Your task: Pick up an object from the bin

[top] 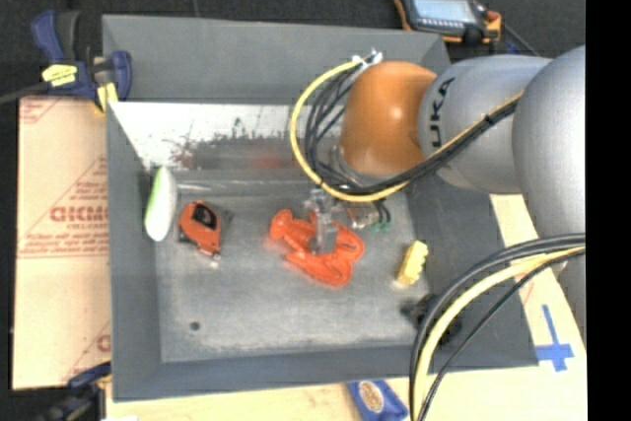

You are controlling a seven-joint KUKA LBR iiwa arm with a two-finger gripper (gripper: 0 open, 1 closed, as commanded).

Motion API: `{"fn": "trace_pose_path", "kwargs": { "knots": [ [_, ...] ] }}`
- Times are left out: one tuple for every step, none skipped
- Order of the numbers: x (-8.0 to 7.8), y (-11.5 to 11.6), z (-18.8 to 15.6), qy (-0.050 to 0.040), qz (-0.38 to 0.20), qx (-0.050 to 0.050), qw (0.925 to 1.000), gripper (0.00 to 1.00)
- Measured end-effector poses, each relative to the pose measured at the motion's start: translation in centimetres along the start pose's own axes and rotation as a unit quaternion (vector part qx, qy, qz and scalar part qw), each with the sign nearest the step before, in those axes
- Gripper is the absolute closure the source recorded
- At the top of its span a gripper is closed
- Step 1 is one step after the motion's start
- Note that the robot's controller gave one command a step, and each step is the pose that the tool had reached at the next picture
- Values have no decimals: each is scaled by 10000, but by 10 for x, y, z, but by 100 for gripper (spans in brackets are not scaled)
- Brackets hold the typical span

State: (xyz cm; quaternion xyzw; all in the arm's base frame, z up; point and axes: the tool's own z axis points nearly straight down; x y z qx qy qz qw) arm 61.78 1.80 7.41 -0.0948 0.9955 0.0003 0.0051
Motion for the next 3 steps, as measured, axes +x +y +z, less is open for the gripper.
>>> {"fn": "trace_pose_path", "kwargs": {
  "knots": [
    [13,-17,-44,62,-90,-8,9999,100],
    [4,-23,-113,45,-237,3,9997,100],
    [16,21,-154,30,-244,4,9997,100]
  ]
}}
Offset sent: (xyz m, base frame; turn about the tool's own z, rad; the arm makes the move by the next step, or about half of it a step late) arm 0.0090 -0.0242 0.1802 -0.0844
